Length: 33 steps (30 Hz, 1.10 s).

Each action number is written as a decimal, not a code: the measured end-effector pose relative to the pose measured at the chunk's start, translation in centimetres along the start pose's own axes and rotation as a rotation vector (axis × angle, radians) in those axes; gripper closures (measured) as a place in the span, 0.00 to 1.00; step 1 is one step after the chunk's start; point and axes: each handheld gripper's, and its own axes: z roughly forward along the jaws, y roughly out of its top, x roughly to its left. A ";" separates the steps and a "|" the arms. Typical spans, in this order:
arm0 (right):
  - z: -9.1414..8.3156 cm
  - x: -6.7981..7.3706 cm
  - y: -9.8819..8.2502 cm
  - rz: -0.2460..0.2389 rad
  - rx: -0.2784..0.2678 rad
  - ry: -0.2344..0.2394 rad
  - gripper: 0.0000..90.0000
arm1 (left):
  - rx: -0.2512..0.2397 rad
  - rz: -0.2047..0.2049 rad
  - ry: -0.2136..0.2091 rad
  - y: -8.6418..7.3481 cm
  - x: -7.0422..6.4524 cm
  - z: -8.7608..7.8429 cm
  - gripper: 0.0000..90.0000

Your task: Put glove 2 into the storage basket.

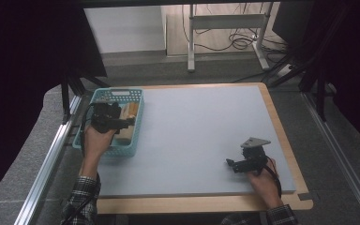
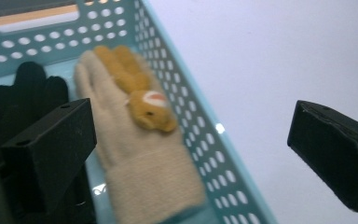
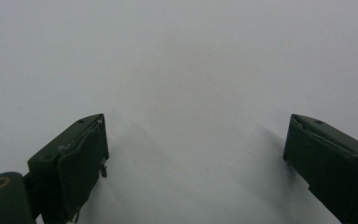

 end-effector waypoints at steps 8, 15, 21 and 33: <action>0.0 0.0 0.0 0.000 0.000 0.000 0.07 | -0.016 0.052 -0.042 -0.1 -2.4 0.0 0.01; 0.0 0.0 0.0 0.004 0.001 0.001 0.07 | -0.019 0.089 -0.080 -0.4 -4.5 0.5 0.01; 0.0 0.0 0.0 0.001 0.000 0.000 0.07 | -0.020 0.115 -0.116 -0.8 -6.4 1.3 0.00; 0.0 0.0 0.0 0.000 0.000 0.000 0.07 | -0.024 0.195 -0.201 -2.0 -10.7 2.9 0.00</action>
